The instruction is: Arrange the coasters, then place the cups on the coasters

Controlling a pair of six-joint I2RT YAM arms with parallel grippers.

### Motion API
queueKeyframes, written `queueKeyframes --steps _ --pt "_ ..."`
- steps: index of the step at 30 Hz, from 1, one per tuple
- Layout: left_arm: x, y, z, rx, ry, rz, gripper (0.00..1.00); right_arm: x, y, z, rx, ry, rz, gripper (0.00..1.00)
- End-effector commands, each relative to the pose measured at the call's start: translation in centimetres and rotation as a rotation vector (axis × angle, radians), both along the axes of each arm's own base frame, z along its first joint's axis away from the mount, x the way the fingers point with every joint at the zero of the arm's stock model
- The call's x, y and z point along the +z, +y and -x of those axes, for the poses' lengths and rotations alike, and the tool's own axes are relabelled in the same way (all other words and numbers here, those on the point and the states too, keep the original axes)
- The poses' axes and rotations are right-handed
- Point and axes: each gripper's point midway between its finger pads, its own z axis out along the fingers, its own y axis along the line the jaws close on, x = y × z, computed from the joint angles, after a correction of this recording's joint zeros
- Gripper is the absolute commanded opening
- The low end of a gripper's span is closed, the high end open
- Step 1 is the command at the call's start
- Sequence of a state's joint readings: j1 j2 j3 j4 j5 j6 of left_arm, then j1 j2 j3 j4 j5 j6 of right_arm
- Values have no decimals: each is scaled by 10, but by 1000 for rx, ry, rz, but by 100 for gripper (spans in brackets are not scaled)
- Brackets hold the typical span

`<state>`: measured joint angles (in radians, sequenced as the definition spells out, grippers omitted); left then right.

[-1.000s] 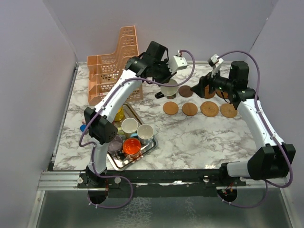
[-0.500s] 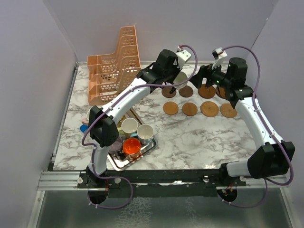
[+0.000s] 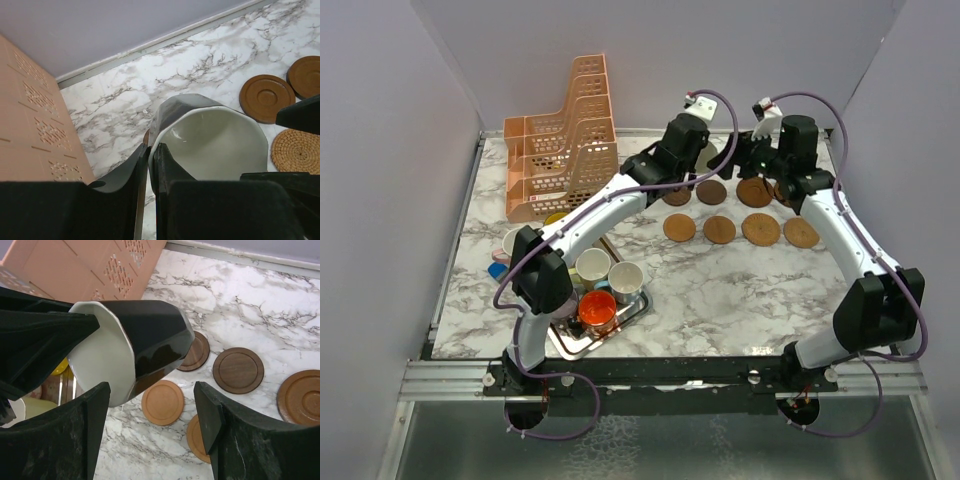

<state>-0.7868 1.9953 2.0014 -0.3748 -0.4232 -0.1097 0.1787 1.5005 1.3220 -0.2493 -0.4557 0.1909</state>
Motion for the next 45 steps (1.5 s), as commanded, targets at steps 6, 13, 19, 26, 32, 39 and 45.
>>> queueKeyframes --steps 6,13,19,26,32,39,45 --pt "59 4 5 132 -117 183 0 0 5 -11 -39 26 -10 59" --pt "47 -6 14 163 -112 167 0 -10 7 -21 -49 62 -12 42" --pt "35 -13 16 170 -106 140 3 -20 1 -28 -89 80 11 19" --pt "31 -23 21 81 -93 115 12 -28 -13 -35 -157 76 68 1" --pt "39 -26 32 -19 -103 101 31 -28 -25 -36 -194 49 119 1" --pt "40 -31 55 -228 -44 131 57 -31 -54 -40 -257 9 196 1" --pt "39 -14 66 -347 -6 142 76 -40 -113 -50 -344 36 233 1"
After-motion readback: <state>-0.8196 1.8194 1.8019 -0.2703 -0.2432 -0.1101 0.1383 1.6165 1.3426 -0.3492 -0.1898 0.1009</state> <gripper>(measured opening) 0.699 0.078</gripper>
